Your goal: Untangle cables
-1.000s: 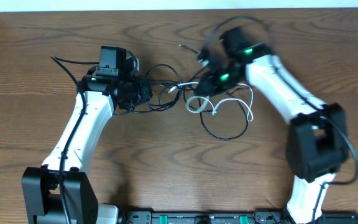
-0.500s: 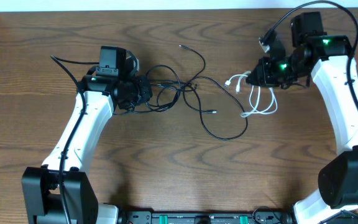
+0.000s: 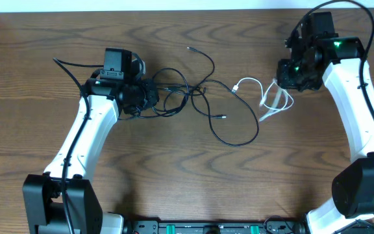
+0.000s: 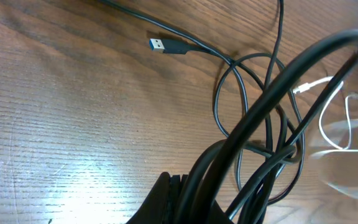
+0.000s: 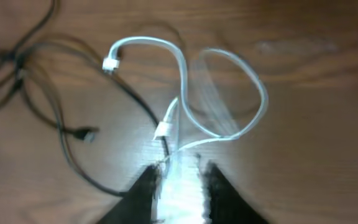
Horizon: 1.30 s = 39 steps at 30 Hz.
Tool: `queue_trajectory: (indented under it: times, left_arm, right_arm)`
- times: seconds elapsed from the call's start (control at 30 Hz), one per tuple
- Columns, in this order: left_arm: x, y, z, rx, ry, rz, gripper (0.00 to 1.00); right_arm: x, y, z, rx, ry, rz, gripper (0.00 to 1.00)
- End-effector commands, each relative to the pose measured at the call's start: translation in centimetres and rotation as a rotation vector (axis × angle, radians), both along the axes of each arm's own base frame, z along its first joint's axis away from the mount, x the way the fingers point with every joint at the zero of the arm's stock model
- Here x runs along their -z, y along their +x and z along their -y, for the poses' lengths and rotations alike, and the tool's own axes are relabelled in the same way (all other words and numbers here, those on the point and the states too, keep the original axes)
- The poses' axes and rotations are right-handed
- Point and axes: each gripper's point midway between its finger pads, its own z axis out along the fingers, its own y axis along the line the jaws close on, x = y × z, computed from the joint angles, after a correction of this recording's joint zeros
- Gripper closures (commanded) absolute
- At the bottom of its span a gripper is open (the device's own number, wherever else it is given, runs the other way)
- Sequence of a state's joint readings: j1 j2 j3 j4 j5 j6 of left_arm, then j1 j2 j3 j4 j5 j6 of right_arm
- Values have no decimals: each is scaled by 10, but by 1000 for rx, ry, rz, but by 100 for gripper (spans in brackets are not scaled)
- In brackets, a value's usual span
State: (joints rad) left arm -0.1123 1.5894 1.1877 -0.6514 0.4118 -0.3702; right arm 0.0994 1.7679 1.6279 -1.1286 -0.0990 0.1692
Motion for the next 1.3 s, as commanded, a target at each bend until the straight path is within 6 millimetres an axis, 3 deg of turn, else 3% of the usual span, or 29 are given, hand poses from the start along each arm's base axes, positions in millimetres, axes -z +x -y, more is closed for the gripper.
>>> queue_trajectory:
  times: [0.0,0.2,0.33,0.47,0.7,0.97,1.27]
  left_arm:
    - [1,2,-5,-16,19,-1,92]
    - [3,4,-12,-32,59,6,92]
    - [3,4,-12,-32,59,6,92]
    - [3,4,-12,-31,59,6,92]
    - [3,4,-12,-29,60,6,92]
    - [3,5,-12,-16,66,14,92]
    - [5,5,-12,-16,67,9,92]
  right_arm:
    - [2,5,23,81,-117,19,58]
    - [1,10,29,107,-142,39,50]
    - [3,12,27,101,-130,47,34]
    - [16,12,3,-13,-22,47,28]
    - [43,-1,5,32,20,-14,20]
    - [72,4,-20,-20,116,34,18]
    - [106,8,-41,-49,89,112,32]
